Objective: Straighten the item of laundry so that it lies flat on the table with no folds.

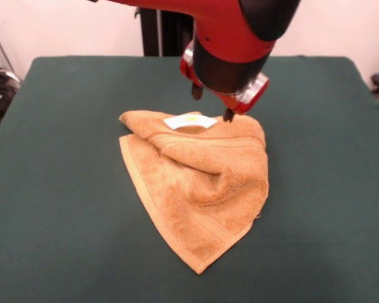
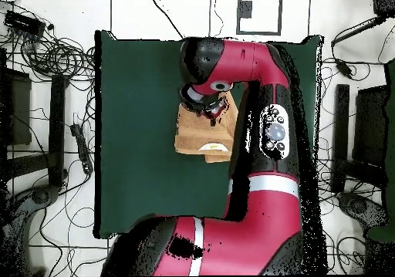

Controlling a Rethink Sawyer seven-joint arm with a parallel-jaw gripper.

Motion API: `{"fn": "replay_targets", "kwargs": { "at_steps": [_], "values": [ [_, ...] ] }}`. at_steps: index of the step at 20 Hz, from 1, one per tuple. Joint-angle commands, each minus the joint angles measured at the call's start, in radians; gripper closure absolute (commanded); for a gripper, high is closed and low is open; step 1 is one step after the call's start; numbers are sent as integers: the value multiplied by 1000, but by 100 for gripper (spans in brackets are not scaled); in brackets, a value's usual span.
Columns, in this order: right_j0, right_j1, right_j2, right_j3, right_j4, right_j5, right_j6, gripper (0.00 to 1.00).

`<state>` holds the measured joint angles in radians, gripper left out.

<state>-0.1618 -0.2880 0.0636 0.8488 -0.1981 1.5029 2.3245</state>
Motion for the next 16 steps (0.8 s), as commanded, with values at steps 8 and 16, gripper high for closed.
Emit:
{"fn": "replay_targets", "kwargs": {
  "at_steps": [8,16],
  "values": [
    [92,-6,-69,405,260,-242,583,0],
    [156,-10,-132,483,352,-367,649,0]
  ]
}}
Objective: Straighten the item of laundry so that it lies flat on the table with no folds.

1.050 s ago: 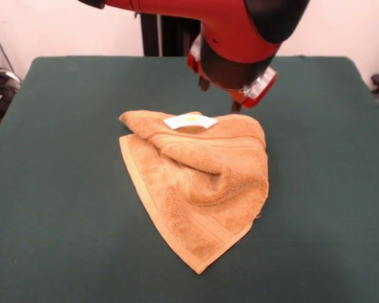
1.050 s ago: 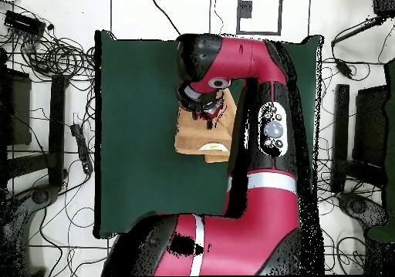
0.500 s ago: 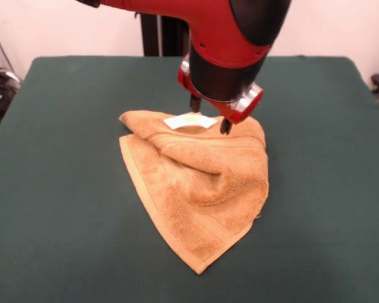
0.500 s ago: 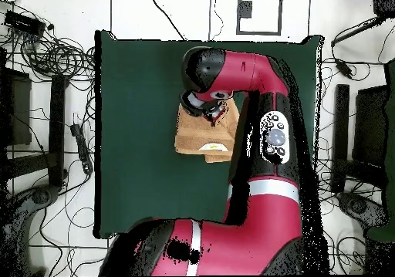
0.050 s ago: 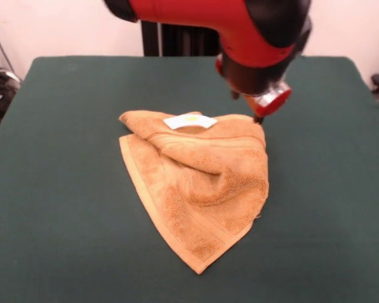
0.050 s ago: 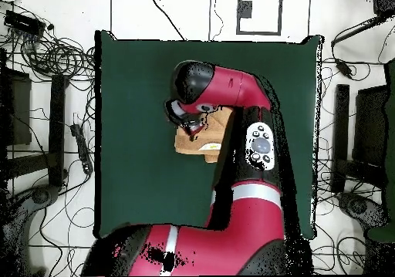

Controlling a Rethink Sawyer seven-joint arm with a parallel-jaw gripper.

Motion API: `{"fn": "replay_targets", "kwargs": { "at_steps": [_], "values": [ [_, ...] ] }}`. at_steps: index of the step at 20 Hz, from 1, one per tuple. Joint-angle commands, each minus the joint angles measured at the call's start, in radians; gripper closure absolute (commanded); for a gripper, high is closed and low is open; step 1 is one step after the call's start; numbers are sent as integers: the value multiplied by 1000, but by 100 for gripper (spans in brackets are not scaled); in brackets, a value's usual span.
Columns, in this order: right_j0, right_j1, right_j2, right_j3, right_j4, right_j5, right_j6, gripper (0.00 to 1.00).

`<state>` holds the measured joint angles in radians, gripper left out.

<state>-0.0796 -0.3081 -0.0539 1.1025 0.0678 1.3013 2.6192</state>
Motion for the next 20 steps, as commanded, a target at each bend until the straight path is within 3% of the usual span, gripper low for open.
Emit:
{"fn": "replay_targets", "kwargs": {
  "at_steps": [1,6,9,16,20],
  "values": [
    [75,8,-14,237,80,-197,333,0],
    [80,35,-37,217,-51,-399,214,0],
    [81,58,-59,172,-111,-451,165,0],
    [76,44,-54,155,-126,-387,135,0],
    [60,31,-13,247,-83,-512,181,0]
  ]
}}
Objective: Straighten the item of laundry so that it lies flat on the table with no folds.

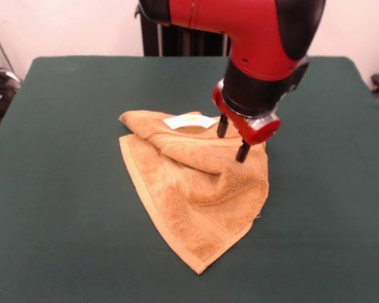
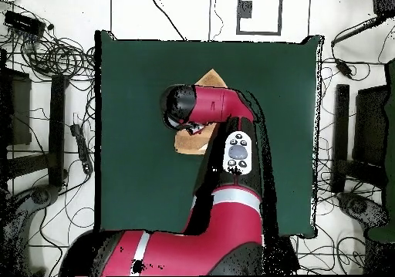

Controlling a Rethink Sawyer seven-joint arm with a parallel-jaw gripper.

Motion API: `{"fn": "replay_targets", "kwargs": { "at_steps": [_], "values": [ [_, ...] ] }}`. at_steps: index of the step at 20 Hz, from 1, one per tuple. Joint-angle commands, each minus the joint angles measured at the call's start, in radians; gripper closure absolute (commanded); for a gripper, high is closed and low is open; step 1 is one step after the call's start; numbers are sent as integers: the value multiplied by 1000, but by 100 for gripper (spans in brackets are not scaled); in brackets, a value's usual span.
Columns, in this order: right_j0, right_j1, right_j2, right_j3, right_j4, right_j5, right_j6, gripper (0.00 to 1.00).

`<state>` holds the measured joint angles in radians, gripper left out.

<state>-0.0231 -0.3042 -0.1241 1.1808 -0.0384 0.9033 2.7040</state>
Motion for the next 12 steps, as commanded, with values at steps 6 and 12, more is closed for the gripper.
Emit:
{"fn": "replay_targets", "kwargs": {
  "at_steps": [6,12],
  "values": [
    [51,27,31,239,98,-172,263,0],
    [74,17,29,261,148,-198,258,0]
  ]
}}
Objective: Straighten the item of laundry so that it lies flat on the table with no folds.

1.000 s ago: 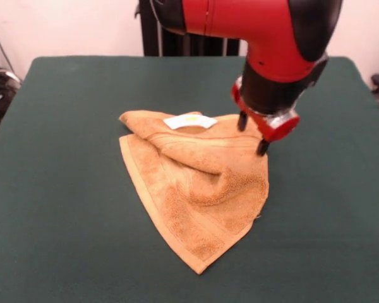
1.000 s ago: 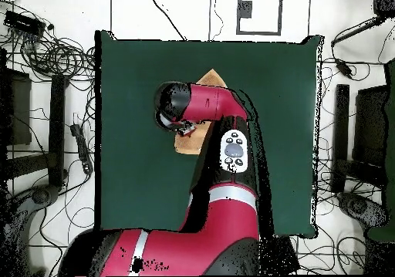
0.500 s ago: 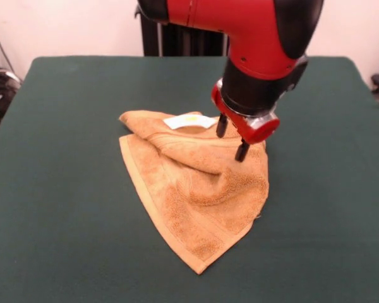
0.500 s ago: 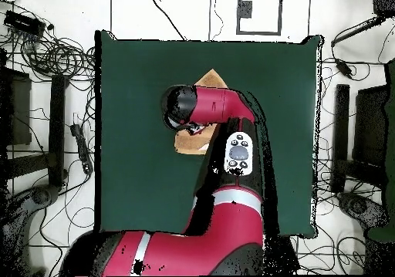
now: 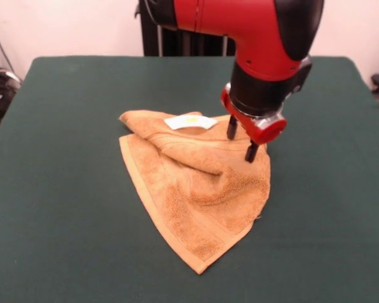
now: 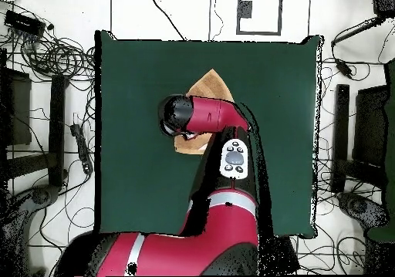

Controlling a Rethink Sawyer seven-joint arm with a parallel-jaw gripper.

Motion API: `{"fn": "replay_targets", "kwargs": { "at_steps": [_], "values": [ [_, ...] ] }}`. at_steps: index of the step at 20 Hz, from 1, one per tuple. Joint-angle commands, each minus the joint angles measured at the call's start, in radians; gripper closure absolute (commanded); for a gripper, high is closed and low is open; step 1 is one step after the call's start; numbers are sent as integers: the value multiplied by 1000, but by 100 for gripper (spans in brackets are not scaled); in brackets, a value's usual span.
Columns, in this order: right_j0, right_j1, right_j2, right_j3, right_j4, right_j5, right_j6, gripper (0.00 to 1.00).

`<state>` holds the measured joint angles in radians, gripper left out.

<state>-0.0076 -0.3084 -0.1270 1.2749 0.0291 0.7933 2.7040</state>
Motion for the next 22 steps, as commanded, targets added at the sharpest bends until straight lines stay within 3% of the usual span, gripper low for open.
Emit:
{"fn": "replay_targets", "kwargs": {
  "at_steps": [1,4,10,16,22],
  "values": [
    [62,17,35,178,91,-91,258,0],
    [99,4,9,178,109,-39,280,0],
    [99,-43,35,204,162,78,222,0],
    [86,-43,74,256,215,-21,188,0],
    [60,-23,55,224,169,-28,86,0]
  ]
}}
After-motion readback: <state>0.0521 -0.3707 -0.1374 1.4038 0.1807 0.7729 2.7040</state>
